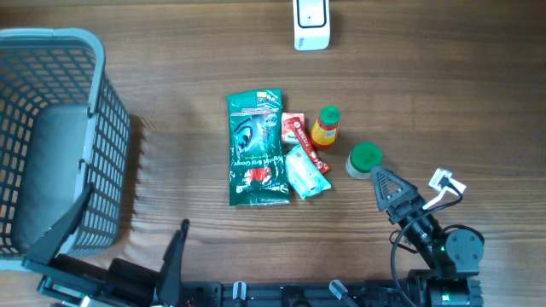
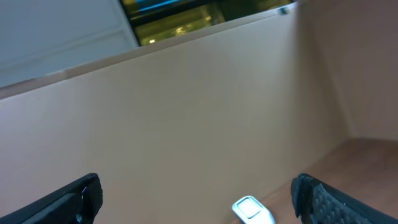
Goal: Scan the item barcode
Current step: 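Reach the right gripper down and grasp the green-capped bottle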
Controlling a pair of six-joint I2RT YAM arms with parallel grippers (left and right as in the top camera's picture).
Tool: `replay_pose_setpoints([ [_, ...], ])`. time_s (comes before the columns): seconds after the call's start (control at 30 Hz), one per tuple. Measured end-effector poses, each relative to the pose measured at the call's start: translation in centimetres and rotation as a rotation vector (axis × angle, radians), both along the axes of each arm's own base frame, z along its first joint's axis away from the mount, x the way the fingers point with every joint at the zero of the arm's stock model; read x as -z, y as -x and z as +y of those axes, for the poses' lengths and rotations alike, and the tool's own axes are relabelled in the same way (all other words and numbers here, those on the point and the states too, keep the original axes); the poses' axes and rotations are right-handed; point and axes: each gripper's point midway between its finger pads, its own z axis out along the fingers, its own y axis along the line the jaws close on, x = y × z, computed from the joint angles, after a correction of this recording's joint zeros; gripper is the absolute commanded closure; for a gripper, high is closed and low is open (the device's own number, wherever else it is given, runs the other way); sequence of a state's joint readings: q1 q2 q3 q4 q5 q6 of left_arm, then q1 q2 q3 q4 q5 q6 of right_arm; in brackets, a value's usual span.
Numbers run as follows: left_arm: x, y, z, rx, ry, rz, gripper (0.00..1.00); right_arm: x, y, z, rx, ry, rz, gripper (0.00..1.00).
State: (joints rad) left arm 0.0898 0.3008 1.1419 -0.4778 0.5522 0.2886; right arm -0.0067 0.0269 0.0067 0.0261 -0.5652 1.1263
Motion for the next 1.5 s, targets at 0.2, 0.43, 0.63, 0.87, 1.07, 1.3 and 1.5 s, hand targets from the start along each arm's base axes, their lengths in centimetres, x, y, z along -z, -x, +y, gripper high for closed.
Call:
replay_pose_setpoints([
  [0.2, 2.9, 1.3, -0.8, 0.089, 0.010, 0.007, 0.00, 0.0, 1.3, 1.8, -0.127, 0.024, -0.016, 0.01],
  [0.43, 3.2, 4.7, -0.6, 0.088, 0.016, -0.087, 0.00, 1.8, 2.3, 1.9, -0.148, 0.096, 0.154, 0.00],
  [0.63, 1.6, 3.8, 2.2, -0.077, 0.092, -0.146, 0.00, -3.6, 0.5, -1.8, 0.045, 0.322, 0.316, 0.01],
  [0.87, 1.3, 3.2, 4.3, -0.189, 0.145, -0.148, 0.00, 0.0, -2.9, -6.0, 0.205, 0.419, 0.933, 0.00],
  [1.07, 3.7, 2.0, 4.5, -0.209, 0.136, -0.038, 0.00, 2.0, -7.2, -4.5, -0.101, 0.697, 0.770, 0.00],
  [1.3, 3.7, 1.9, 4.5, -0.209, 0.136, -0.036, 0.00, 4.2, -6.6, -1.6, -0.323, 0.937, 0.693, 0.00],
  [1.5, 5.2, 0.5, 4.5, -0.212, 0.131, 0.006, 0.00, 8.1, -6.4, -0.8, -0.268, 1.141, 0.833, 0.00],
])
